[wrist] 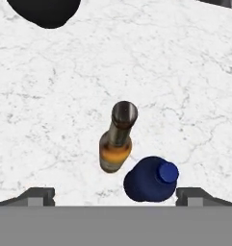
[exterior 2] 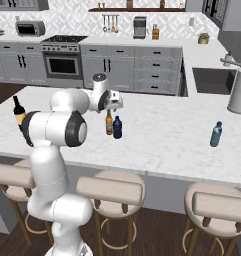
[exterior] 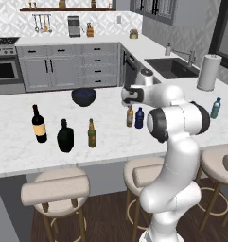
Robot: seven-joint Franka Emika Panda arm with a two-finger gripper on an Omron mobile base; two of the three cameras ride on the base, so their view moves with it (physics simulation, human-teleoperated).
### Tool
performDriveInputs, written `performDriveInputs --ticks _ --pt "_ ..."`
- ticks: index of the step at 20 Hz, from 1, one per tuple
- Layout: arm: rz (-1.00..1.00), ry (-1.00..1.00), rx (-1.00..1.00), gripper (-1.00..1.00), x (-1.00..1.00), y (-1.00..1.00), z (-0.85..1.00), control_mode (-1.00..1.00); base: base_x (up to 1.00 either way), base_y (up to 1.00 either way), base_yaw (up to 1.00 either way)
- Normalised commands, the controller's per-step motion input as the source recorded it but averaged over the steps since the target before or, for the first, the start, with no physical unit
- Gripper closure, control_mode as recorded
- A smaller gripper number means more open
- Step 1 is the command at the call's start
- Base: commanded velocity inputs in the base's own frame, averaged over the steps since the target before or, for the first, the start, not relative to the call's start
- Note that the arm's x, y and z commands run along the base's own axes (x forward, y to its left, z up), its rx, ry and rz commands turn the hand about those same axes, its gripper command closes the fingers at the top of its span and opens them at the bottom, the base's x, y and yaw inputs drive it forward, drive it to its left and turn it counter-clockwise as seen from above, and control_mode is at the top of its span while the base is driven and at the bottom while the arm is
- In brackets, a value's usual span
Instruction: Move the plastic bottles in the middle to the plastics group, and the glass bottles in the middle to the glass group.
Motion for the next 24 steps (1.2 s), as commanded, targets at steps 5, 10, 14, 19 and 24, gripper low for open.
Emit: performDriveInputs --ticks 5,10,14,19,24 --pt "0.01 0.00 0.00 -1.00 0.27 0.00 -0.38 -1.00 0.00 0.00 0.00" --pt "0.03 0.00 0.00 -1.00 0.26 0.00 -0.24 -1.00 0.00 0.00 0.00" --pt "0.07 0.00 0.00 -1.00 0.08 0.00 -0.08 -1.00 0.00 0.00 0.00" --pt "0.08 0.00 0.00 -1.00 0.00 0.00 -0.13 -1.00 0.00 0.00 0.00" --pt "0.06 0.00 0.00 -1.00 0.09 0.00 -0.18 -1.00 0.00 0.00 0.00"
